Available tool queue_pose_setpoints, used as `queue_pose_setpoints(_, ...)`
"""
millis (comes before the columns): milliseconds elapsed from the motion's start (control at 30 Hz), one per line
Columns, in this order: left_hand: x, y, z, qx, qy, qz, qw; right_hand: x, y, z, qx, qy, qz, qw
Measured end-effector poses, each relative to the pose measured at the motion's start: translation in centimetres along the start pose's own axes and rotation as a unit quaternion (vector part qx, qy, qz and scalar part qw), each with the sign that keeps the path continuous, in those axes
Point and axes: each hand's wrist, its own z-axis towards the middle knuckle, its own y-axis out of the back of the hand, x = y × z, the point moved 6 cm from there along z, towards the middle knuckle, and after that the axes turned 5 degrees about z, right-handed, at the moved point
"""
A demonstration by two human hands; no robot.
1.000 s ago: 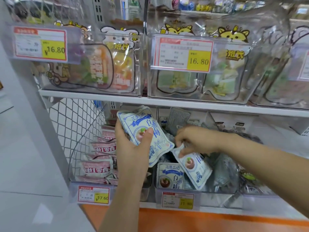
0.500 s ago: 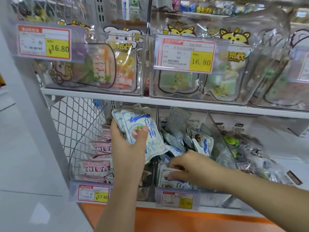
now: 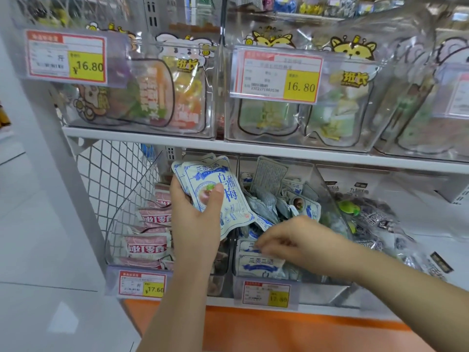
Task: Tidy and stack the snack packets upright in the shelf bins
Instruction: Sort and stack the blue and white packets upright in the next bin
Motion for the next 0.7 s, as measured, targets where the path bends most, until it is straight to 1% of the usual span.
queue_pose_setpoints(33,-0.1,-0.1,-0.1,0.002,-0.001,-0.006,1.000,-0.2,1.2,-1.0,-0.047,0.000,0.024,0.999)
queue_pose_setpoints(67,-0.3,-0.3,-0.4,0.005,-0.002,-0.017,1.000,-0.9,2.7,-2.2,-0.112,-0.005,0.048,0.993)
queue_pose_setpoints(133,-0.9,-1.0,-1.1,0.017,-0.008,-0.029,0.999,-3.5,5.4,-4.8,-0.252,-0.044,0.078,0.964)
queue_pose_setpoints(167,-1.2,-1.5,-1.6,0.029,-0.014,-0.028,0.999,-5.1,6.0,-6.1,-0.297,-0.077,0.073,0.949)
queue_pose_setpoints(200,-1.7,-2.2,-2.3,0.048,-0.021,-0.028,0.998,-6.5,6.3,-7.1,-0.317,-0.109,0.053,0.941)
queue_pose_setpoints(233,-1.9,-3.0,-2.9,0.068,-0.028,-0.028,0.997,-7.7,6.1,-7.7,-0.311,-0.135,0.026,0.941)
queue_pose_setpoints(267,-2.2,-3.8,-3.5,0.090,-0.033,-0.026,0.995,-8.4,5.6,-8.0,-0.280,-0.153,0.001,0.948)
queue_pose_setpoints(333,-2.5,-5.2,-4.6,0.121,-0.040,-0.017,0.992,-8.9,4.1,-8.1,-0.184,-0.179,-0.048,0.965)
queue_pose_setpoints(367,-2.6,-5.6,-4.8,0.127,-0.042,-0.016,0.991,-8.8,3.6,-8.0,-0.146,-0.184,-0.081,0.969)
queue_pose_setpoints(400,-2.6,-5.8,-4.9,0.127,-0.042,-0.017,0.991,-8.6,3.5,-7.8,-0.126,-0.185,-0.110,0.968)
queue_pose_setpoints(600,-2.5,-5.2,-3.5,0.081,-0.027,-0.037,0.996,-7.1,3.5,-5.0,-0.105,-0.155,-0.218,0.958)
queue_pose_setpoints(667,-2.4,-4.8,-3.1,0.065,-0.020,-0.041,0.997,-7.3,3.7,-4.4,-0.115,-0.127,-0.221,0.960)
queue_pose_setpoints(700,-2.3,-4.6,-2.9,0.058,-0.016,-0.047,0.997,-7.4,4.0,-4.2,-0.132,-0.114,-0.208,0.963)
